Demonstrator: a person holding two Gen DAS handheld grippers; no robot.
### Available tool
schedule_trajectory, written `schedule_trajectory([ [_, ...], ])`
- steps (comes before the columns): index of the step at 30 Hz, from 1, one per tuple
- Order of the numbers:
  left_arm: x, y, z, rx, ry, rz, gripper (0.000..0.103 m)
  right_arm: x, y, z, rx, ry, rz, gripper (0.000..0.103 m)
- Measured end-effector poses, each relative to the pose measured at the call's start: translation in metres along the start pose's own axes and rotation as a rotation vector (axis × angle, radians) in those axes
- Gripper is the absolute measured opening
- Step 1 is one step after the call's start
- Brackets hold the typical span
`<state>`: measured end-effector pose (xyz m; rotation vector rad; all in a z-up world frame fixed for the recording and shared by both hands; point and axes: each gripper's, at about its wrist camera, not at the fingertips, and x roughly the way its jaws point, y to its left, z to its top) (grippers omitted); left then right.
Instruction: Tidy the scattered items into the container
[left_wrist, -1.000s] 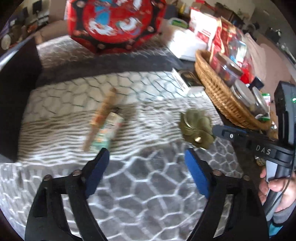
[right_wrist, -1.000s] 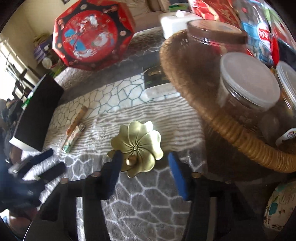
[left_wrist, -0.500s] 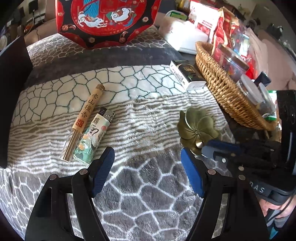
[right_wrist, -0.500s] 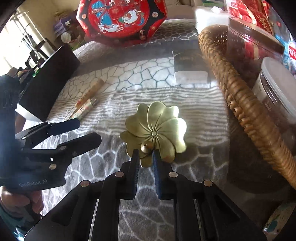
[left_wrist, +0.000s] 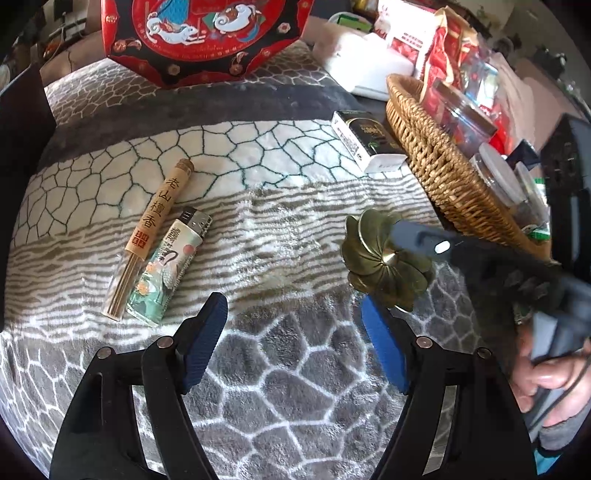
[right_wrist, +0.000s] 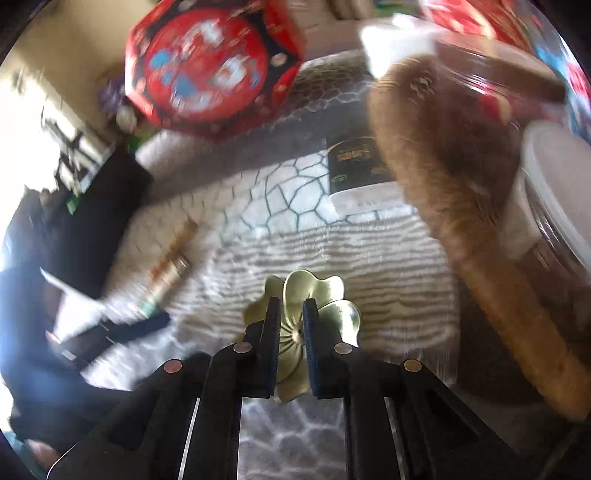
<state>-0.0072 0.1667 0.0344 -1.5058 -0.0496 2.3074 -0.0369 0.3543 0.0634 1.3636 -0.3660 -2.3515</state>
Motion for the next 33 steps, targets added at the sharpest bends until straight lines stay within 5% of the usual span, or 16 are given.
schedule_trajectory([
  [3, 0.001, -0.001, 0.003, 0.004, 0.000, -0.002, 0.074, -0.017, -0.009, 0.000, 0.048, -0.058, 0.027, 0.014],
  [8, 0.002, -0.005, 0.001, 0.026, 0.004, 0.010, 0.074, 0.009, -0.014, -0.005, 0.082, 0.044, 0.043, 0.014],
  [15, 0.004, -0.004, 0.005, 0.021, 0.010, 0.007, 0.078, 0.020, -0.007, -0.007, 0.061, 0.080, 0.059, 0.014],
  [18, 0.004, -0.006, 0.005, 0.030, 0.010, 0.005, 0.079, 0.003, -0.010, -0.007, 0.058, 0.024, -0.013, 0.015],
  [20, 0.004, -0.009, 0.006, 0.035, 0.009, -0.002, 0.079, -0.014, -0.015, -0.006, 0.060, -0.034, -0.071, 0.030],
  [22, 0.005, -0.012, 0.007, 0.038, 0.007, -0.015, 0.079, -0.019, -0.023, -0.007, 0.085, -0.051, -0.083, 0.030],
  [26, 0.016, -0.019, 0.009, 0.035, 0.047, -0.062, 0.044, -0.004, -0.031, -0.011, 0.111, 0.020, -0.083, 0.030],
  [30, 0.021, -0.026, 0.007, 0.046, 0.042, -0.065, 0.044, -0.001, -0.035, -0.015, 0.123, 0.047, -0.066, 0.030],
  [33, 0.022, -0.029, 0.009, 0.042, 0.042, -0.072, 0.044, 0.002, -0.036, -0.016, 0.134, 0.067, -0.033, 0.016],
])
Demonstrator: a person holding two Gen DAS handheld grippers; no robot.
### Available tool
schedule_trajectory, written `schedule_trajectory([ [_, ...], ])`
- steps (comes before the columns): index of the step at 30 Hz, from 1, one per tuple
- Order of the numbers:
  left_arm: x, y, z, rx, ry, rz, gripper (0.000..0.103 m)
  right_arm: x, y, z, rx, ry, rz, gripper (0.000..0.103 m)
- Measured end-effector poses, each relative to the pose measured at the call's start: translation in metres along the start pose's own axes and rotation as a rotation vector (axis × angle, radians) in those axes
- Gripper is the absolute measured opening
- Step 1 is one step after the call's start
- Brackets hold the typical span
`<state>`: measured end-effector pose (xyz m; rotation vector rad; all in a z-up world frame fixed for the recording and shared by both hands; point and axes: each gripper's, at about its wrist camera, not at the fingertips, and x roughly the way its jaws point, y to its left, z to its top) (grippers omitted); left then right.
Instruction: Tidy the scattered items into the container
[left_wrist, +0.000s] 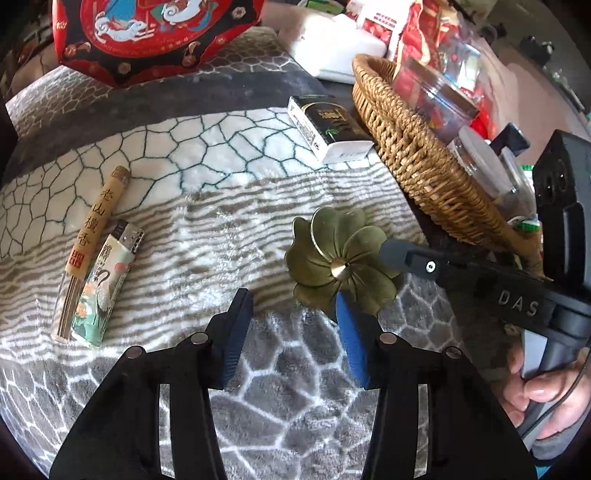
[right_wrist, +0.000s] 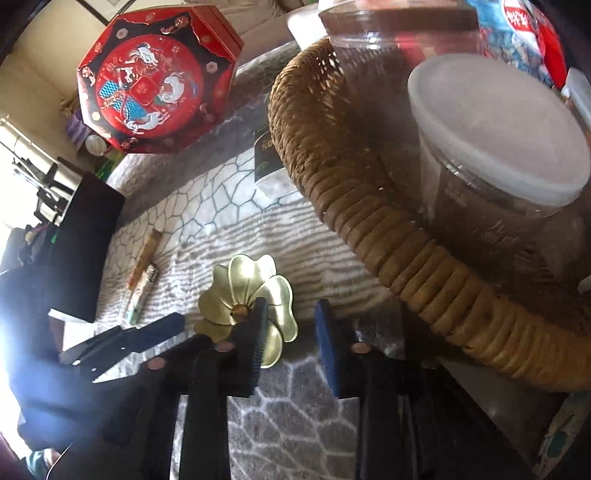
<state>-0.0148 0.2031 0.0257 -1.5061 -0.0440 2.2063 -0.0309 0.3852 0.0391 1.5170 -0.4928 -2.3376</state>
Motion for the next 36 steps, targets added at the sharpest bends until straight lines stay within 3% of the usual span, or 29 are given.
schedule_trajectory([
  [6, 0.005, -0.007, 0.005, -0.015, 0.011, -0.045, 0.043, 0.007, 0.000, -0.001, 0.018, 0.018, 0.032, 0.015],
  [7, 0.006, -0.010, 0.005, -0.010, 0.008, -0.033, 0.040, 0.007, 0.000, -0.001, 0.018, 0.021, 0.036, 0.016],
  [9, 0.007, -0.008, 0.006, -0.006, 0.000, -0.002, 0.015, 0.006, 0.000, -0.002, 0.004, 0.010, 0.005, 0.016],
  [12, 0.007, 0.009, 0.008, -0.081, 0.003, -0.059, 0.011, 0.004, -0.007, -0.001, 0.035, 0.013, 0.033, 0.014],
  [22, -0.006, 0.017, 0.010, -0.118, 0.003, -0.065, 0.010, 0.006, -0.001, -0.001, 0.041, 0.031, 0.068, 0.014],
  [36, -0.054, 0.059, 0.005, -0.179, -0.066, -0.048, 0.010, 0.002, 0.066, 0.004, -0.088, -0.002, 0.084, 0.013],
])
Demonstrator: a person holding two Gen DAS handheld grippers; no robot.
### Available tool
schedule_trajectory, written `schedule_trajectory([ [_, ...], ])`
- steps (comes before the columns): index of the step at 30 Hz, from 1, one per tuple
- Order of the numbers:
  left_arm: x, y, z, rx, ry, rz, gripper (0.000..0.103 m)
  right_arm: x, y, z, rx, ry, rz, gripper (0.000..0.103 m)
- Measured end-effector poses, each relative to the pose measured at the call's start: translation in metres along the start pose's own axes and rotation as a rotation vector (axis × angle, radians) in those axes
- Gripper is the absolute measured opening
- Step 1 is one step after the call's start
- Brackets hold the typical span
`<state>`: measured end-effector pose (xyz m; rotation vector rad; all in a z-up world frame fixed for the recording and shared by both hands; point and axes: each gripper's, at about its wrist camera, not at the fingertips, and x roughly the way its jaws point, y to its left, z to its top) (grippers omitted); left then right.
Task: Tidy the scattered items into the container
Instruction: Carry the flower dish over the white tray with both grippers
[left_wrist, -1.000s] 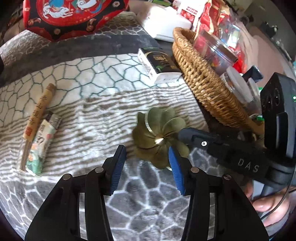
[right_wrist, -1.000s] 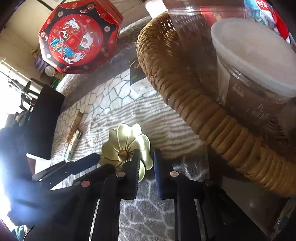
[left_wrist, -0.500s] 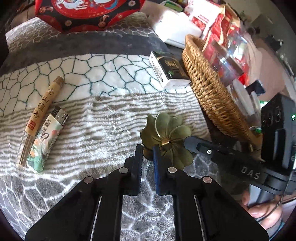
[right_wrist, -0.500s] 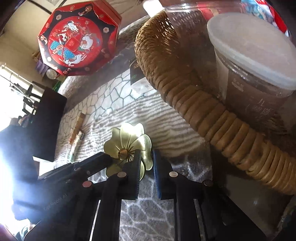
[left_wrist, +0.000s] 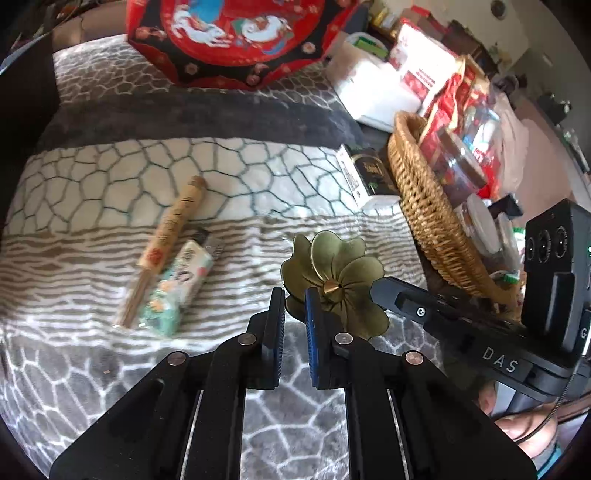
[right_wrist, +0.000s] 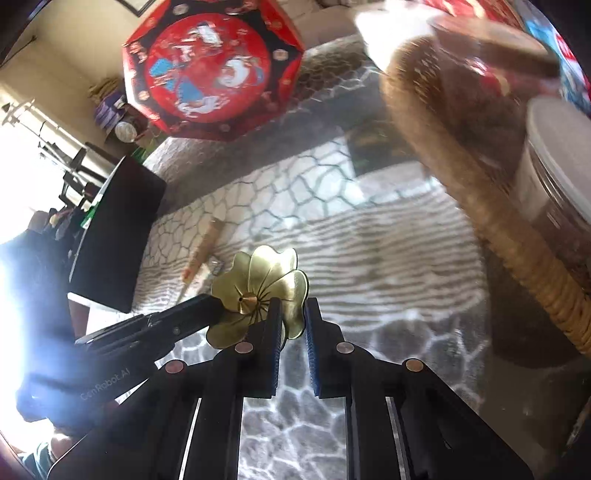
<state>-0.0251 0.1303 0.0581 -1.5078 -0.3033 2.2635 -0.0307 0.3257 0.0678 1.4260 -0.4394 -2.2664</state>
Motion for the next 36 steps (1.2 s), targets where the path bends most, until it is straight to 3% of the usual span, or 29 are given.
schedule_trajectory([
  [9, -0.067, 0.038, 0.015, -0.035, -0.098, 0.011, 0.010, 0.006, 0.068, 0.018, -0.088, -0.008, 0.049, 0.013],
  [22, -0.171, 0.134, 0.041, -0.140, -0.247, 0.046, 0.010, 0.028, 0.214, 0.060, -0.256, -0.005, 0.135, 0.013],
  [36, -0.228, 0.271, 0.045, -0.284, -0.316, 0.113, 0.010, 0.124, 0.344, 0.073, -0.366, 0.096, 0.219, 0.013],
])
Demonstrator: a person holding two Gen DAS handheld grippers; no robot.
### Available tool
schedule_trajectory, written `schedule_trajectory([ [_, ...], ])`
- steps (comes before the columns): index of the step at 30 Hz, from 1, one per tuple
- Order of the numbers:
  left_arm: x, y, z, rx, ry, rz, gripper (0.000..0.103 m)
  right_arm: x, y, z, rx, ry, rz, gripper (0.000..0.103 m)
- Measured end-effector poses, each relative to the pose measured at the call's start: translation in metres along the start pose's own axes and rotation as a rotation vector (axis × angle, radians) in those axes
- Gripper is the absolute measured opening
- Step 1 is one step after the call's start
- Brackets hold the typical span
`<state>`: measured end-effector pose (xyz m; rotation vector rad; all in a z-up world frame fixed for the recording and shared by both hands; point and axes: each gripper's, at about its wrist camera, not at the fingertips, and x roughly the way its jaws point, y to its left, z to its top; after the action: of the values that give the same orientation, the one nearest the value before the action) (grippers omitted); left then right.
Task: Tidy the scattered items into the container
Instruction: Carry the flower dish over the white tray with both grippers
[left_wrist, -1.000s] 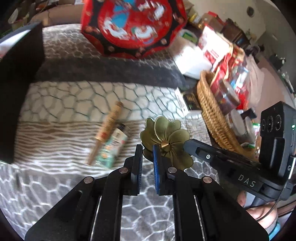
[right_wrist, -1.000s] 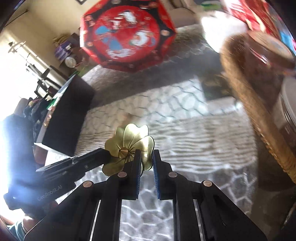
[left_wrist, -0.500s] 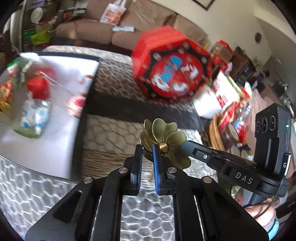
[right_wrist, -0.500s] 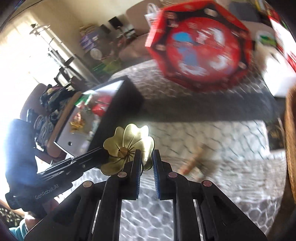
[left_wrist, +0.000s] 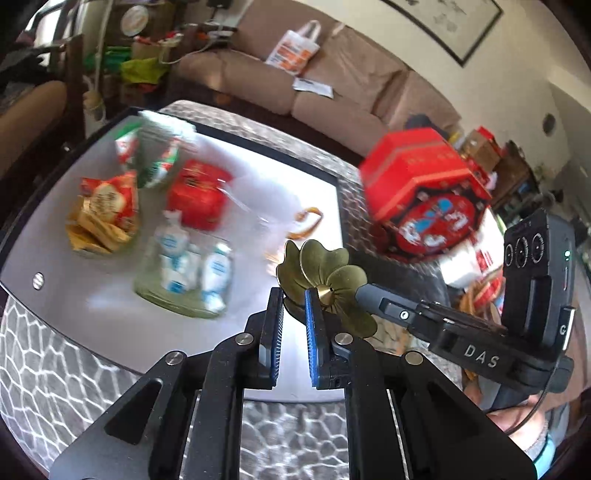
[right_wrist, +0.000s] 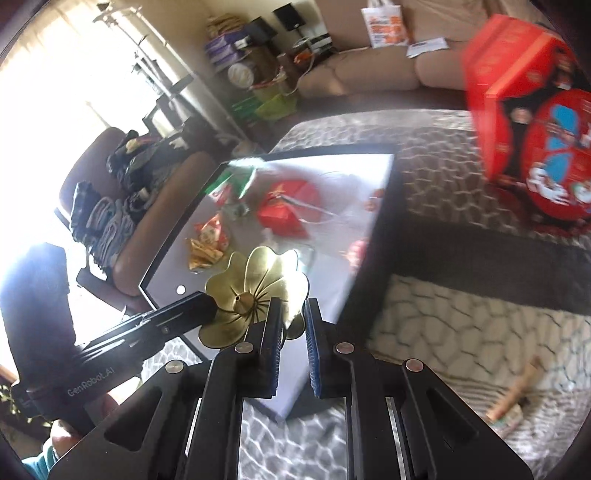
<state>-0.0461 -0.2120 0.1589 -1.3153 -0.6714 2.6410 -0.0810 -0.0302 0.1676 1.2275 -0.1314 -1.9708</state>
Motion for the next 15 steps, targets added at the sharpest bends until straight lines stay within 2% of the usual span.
schedule_trajectory([
  [8, 0.011, 0.040, 0.028, -0.010, -0.003, 0.031, 0.010, 0.053, 0.016, 0.028, -0.024, 0.035, 0.025, 0.013],
  [15, 0.042, 0.048, 0.023, -0.001, 0.095, 0.031, 0.012, 0.077, 0.004, 0.030, -0.042, 0.122, -0.019, 0.012],
])
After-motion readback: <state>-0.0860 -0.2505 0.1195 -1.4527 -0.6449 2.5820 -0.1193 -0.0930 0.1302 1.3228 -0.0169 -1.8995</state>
